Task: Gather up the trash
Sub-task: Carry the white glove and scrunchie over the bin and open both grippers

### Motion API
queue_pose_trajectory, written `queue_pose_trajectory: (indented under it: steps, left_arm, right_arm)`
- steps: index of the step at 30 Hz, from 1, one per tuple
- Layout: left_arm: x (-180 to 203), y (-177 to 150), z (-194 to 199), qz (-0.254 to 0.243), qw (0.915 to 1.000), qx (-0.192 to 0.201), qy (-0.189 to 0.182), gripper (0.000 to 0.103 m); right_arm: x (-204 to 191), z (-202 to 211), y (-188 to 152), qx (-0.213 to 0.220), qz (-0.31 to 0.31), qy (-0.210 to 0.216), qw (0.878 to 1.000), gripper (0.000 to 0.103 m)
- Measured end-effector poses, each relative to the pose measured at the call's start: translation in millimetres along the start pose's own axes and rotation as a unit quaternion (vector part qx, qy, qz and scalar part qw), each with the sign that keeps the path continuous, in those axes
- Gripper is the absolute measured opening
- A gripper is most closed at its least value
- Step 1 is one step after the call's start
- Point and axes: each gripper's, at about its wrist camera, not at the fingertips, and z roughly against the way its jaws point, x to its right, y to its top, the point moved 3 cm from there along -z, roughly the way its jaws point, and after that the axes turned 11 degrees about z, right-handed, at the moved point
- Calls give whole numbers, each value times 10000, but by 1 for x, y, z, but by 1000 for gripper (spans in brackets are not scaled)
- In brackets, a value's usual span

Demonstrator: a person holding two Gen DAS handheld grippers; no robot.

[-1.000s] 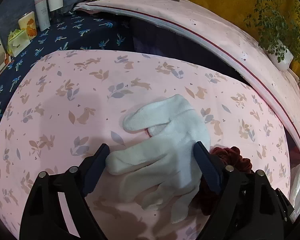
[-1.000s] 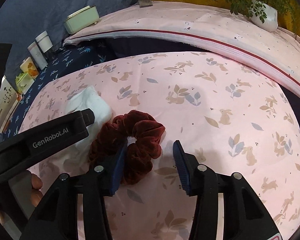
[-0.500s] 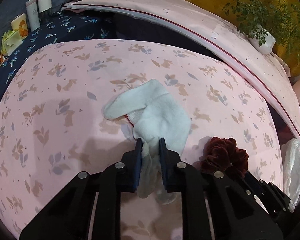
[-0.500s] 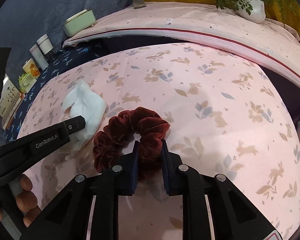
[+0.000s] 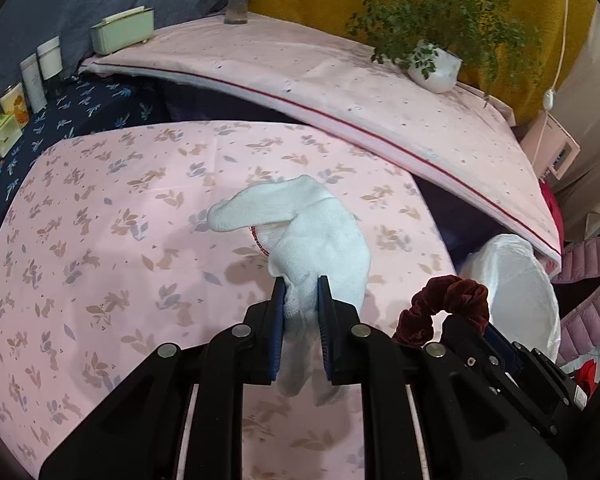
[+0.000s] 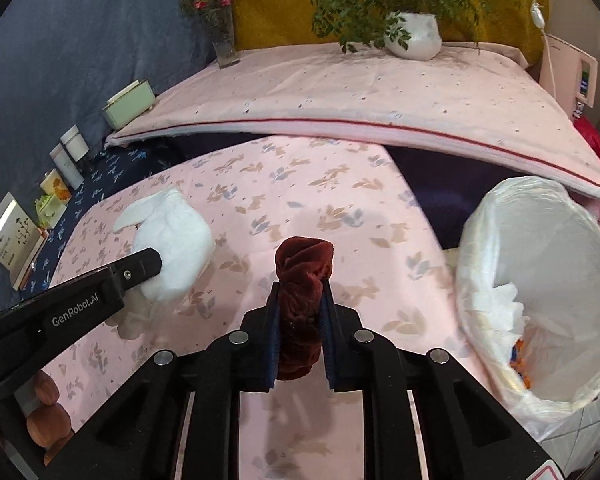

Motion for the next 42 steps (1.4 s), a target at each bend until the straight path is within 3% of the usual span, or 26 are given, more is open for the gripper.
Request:
queue_pose_trajectory:
  steps: [11,23,28,30,33,42]
  left_arm:
    - [110,-32,40,-648,9966,139,-493,15]
    - [197,-64,34,-1167,9879,-257,-991,15]
    - [222,-73,28,-1285,9852,-339,-1079,19]
    - [230,-74,26,-1330,9847,-340,-1078,27]
    - [237,-75,24,-1353,9844,-324,-1075,32]
    - [240,-73,19,-1379,9855,-261,-948,34]
  right_arm:
    - [86,88,2,672,-357,-465,9960,16]
    - [165,133,-17,877,-766,-935,9888,16]
    - [190,140,-24,886,-901,-1059,9863,16]
    - [197,141,-25,879,-932,-1101,9856,16]
    - [207,143,-27,878,-978,-1148,9847,16]
    - [220,140,-26,847,-1021,-1161,9843,16]
